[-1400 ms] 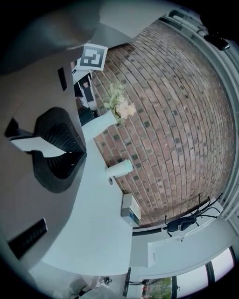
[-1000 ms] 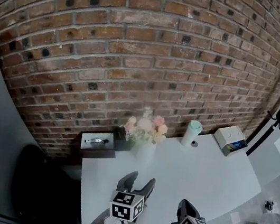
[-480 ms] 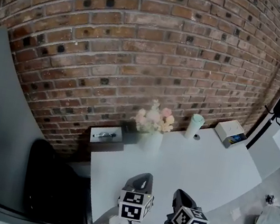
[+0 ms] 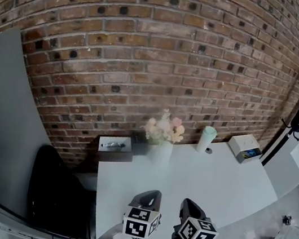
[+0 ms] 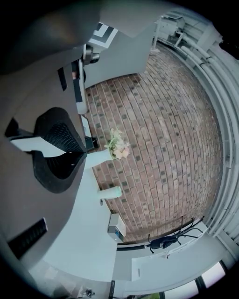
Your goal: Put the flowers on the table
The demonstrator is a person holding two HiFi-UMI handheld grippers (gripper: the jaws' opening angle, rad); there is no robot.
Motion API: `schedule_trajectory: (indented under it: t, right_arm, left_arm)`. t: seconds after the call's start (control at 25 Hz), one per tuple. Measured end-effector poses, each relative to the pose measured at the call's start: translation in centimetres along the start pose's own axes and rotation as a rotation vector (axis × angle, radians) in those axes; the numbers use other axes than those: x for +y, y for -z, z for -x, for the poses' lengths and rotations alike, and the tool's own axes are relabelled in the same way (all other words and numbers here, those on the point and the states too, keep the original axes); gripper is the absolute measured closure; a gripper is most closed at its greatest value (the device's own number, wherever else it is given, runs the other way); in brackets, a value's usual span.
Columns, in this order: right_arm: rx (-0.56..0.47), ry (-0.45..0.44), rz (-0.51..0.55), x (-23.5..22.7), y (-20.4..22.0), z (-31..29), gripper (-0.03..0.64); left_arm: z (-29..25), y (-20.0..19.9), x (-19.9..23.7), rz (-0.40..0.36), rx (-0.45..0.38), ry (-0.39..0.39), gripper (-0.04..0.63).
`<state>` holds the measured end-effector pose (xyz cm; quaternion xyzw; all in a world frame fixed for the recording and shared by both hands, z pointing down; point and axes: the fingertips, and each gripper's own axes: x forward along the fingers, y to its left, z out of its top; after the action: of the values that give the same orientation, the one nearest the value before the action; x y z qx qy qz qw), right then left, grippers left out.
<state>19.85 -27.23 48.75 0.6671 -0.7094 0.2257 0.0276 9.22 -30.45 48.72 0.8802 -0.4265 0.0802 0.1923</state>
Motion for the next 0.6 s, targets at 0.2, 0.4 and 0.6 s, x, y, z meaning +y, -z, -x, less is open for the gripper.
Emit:
schedule_trajectory:
  t: [0.2, 0.4, 0.6]
  right_arm:
    - [0.008, -0.035, 0.011, -1.2, -0.3, 2.3, 0.594]
    - [0.021, -0.072, -0.015, -3.2, 0.2, 4.3, 0.594]
    - [0.038, -0.102, 0.027, -3.2, 0.9, 5.4, 0.594]
  left_arm:
    - [1.1, -0.2, -0.7, 0.028, -0.013, -0.079, 0.586]
    - [2.1, 1.0, -4.0, -0.002, -0.005, -0.111, 0.586]
    - [3.6, 1.7, -5.6, -0.026, -0.012, -0.147, 0.586]
